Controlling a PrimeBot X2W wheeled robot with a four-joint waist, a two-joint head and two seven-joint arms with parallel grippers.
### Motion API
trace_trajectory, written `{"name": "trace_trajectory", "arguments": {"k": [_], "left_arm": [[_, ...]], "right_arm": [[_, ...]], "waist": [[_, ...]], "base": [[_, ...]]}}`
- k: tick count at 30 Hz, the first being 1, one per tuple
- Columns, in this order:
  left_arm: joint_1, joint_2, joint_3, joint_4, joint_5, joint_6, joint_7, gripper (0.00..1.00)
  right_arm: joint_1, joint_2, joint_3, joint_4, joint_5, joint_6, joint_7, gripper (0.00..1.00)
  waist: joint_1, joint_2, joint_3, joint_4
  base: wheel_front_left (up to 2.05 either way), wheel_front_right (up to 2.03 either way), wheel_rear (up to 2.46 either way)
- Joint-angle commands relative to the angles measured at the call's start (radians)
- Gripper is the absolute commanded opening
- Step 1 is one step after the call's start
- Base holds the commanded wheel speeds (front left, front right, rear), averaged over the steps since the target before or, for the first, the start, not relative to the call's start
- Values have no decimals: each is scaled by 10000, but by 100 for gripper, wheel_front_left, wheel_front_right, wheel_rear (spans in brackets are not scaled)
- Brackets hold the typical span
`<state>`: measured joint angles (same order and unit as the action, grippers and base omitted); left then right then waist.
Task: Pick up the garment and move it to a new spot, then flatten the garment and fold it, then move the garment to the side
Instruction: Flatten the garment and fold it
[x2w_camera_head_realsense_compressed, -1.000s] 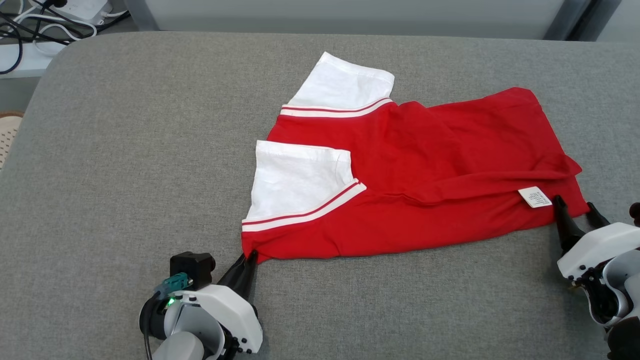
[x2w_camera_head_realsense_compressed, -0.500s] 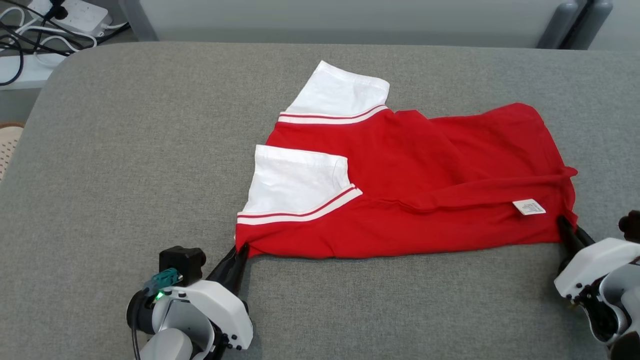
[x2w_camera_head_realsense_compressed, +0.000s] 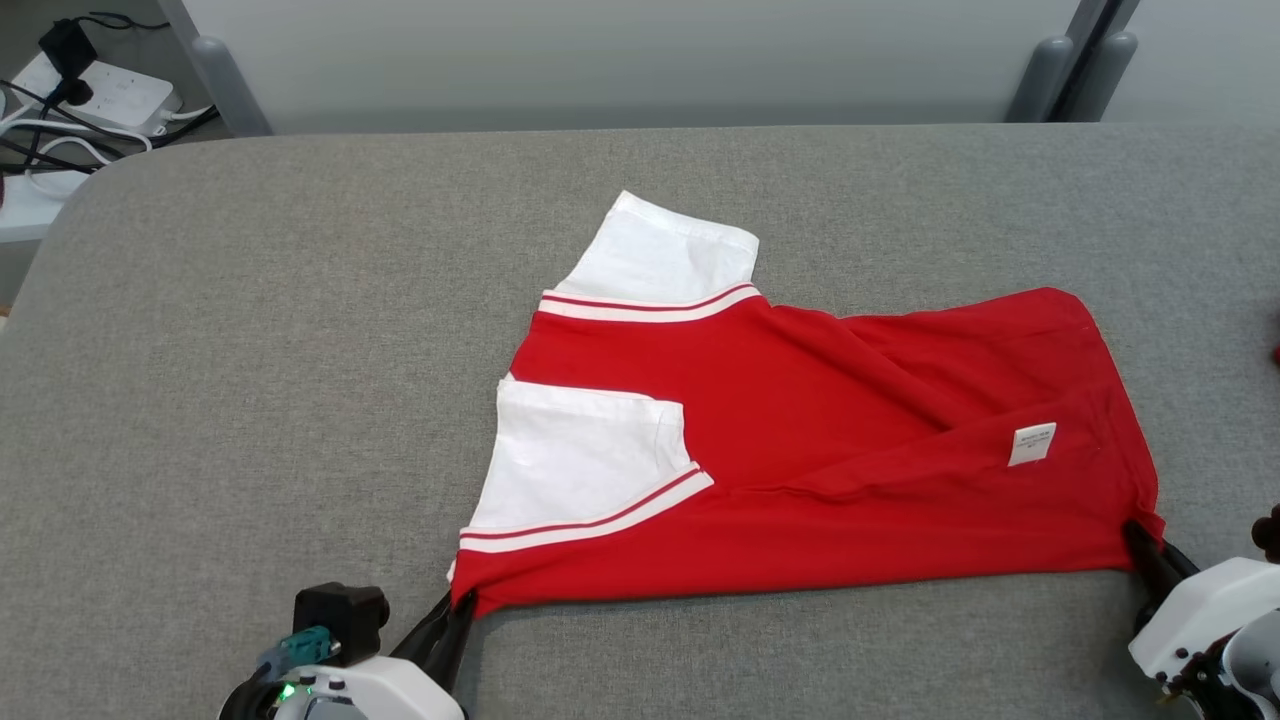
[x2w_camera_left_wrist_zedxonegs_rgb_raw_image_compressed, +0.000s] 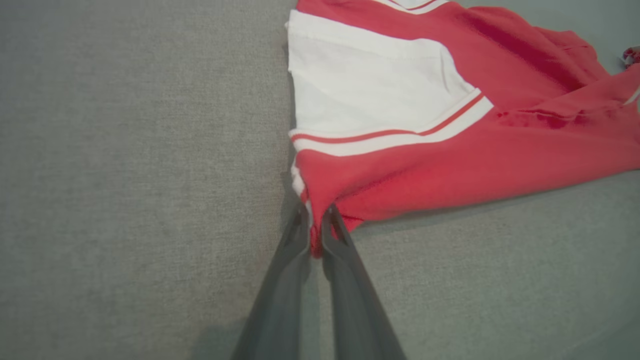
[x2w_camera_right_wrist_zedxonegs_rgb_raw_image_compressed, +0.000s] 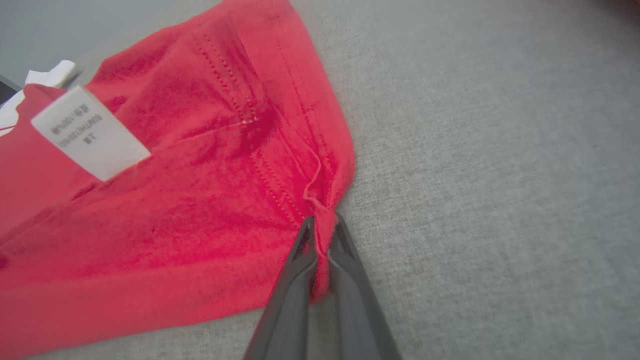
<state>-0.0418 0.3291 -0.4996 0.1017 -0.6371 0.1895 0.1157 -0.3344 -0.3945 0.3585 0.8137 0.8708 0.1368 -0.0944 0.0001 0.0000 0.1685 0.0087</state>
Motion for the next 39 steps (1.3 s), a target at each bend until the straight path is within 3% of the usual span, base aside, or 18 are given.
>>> {"name": "trace_trajectory", "arguments": {"k": [1,20,28,29,30,31,32,39], "left_arm": [[-53,318,434,-386,-109,169,39,0],[778,766,384,-1492,-355,774,1014,0],[999,949,323,-1841,-482,1019,1565,0],[1014,949,335,-1869,-487,1050,1565,0],[1027,950,344,-1889,-483,1083,1562,33],[1036,949,361,-1914,-466,1121,1530,68],[1050,937,387,-1940,-452,1164,1478,100],[934,1001,667,-2205,-185,1450,1008,100]], "right_arm": [[605,-377,79,-70,-13,-61,266,0],[3026,-28,-2000,-2950,-926,-61,3153,0],[4046,676,-3489,-4691,-2153,-61,4248,0],[4114,784,-3633,-4835,-2310,-61,4351,5],[4175,867,-3782,-4978,-2496,-61,4433,80],[4213,943,-3961,-5141,-2712,-61,4444,100],[4246,1039,-4110,-5302,-2897,-61,4488,100],[4280,1454,-4952,-6563,-4103,-61,4173,100]], "waist": [[-1,0,-25,-37],[-1,0,121,-14],[-1,0,96,-81],[-1,0,100,-84],[-1,0,102,-85],[-1,0,104,-86],[-1,0,105,-88],[-1,0,71,-90]], "base": [[0,0,0],[0,0,0],[0,0,0],[0,0,0],[0,0,0],[0,0,0],[0,0,0],[0,0,0]]}}
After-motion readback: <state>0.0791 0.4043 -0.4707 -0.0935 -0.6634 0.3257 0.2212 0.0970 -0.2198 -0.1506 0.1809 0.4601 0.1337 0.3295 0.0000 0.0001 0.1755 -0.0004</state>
